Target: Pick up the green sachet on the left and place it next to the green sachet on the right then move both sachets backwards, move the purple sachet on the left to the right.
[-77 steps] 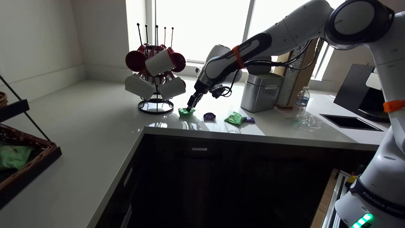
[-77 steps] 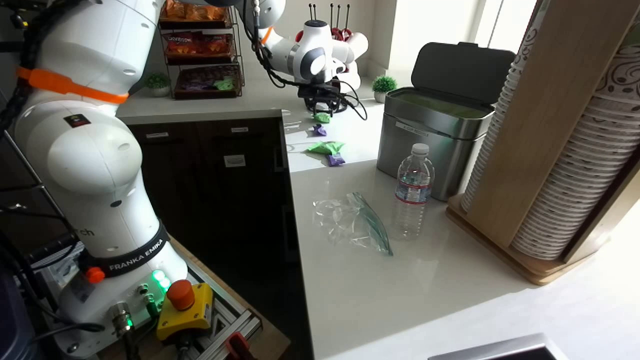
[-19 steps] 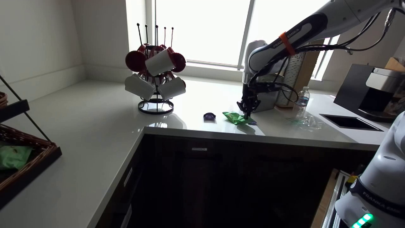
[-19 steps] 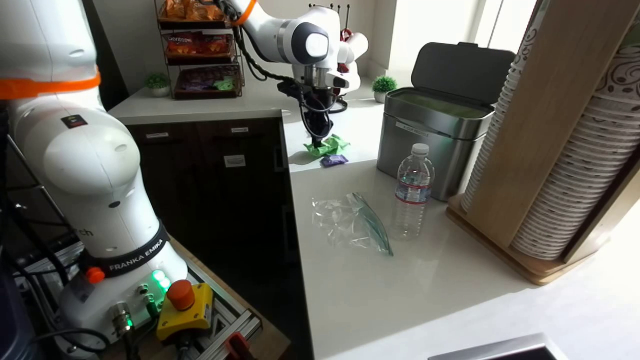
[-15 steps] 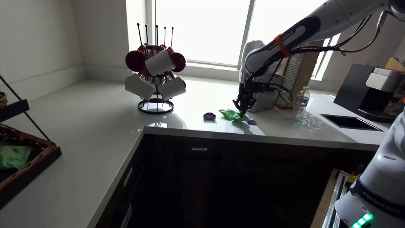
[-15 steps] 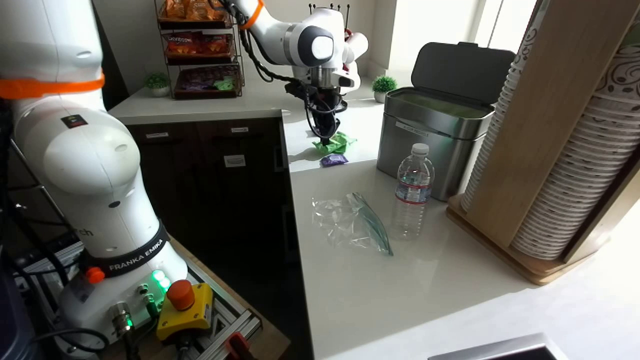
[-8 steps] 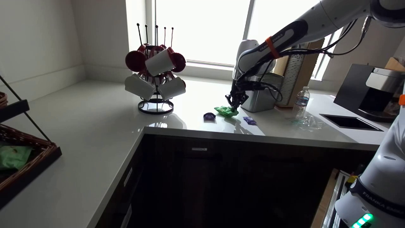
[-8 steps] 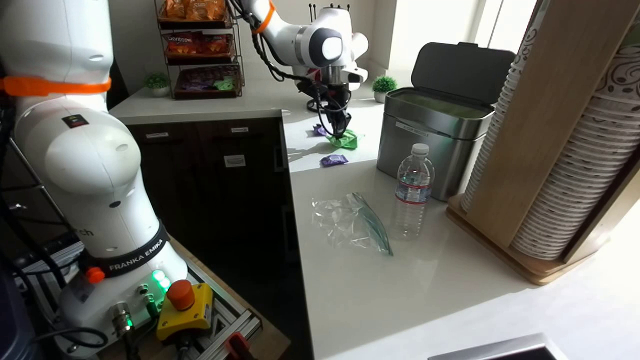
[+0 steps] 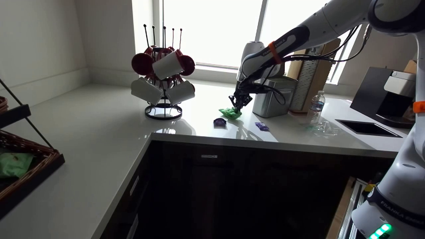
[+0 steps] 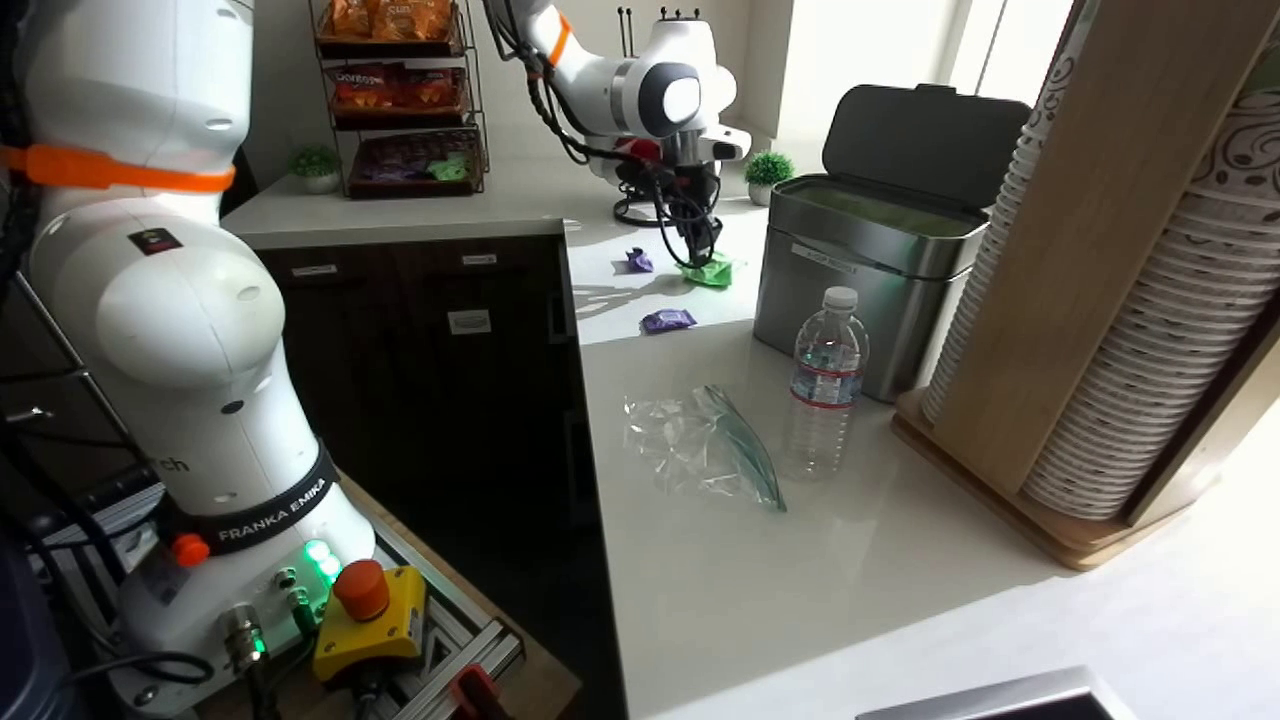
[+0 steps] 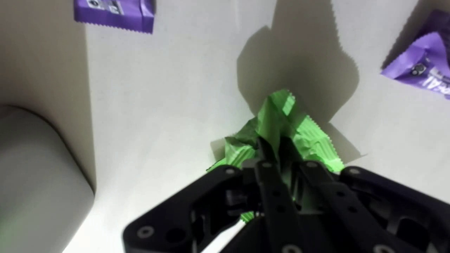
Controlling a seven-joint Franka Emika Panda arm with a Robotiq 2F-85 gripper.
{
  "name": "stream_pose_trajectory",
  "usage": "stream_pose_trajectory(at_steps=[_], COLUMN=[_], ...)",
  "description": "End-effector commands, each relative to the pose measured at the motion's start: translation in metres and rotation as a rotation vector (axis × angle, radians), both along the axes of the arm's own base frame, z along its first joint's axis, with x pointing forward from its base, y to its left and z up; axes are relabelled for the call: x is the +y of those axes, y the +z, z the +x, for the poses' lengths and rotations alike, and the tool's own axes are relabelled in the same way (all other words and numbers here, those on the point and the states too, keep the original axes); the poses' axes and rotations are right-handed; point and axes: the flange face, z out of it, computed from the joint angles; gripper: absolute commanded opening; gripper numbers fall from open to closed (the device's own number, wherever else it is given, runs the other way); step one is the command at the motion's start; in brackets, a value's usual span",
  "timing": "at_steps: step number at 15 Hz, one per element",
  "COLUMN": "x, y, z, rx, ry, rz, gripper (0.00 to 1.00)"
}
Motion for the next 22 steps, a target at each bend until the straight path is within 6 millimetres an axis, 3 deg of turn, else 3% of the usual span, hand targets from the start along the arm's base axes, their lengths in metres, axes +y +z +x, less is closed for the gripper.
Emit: stream_pose_trajectory(at_steps=[1, 4, 5, 6, 10, 14, 19, 22], x=[0.007, 0.01, 0.01, 0.011, 0.017, 0.039, 0.077, 0.086], y=[-0.006, -0.005, -0.003, 0.0, 0.018, 0.036, 0.029, 0.017], z=[0.021, 0.029, 0.031, 0.032, 0.028, 0.022, 0.016, 0.01], rx=[-0.063, -0.119, -0.132, -0.148, -0.194, -0.2, -0.117, -0.027], ry=[-0.038, -0.052, -0.061, -0.066, -0.06, 0.013, 0.174, 0.262], rz=[-0.007, -0.01, -0.012, -0.012, -0.017, 0.059, 0.209, 0.234], gripper=[0.03, 0.03, 0.26, 0.37, 0.65, 0.96, 1.0, 1.0])
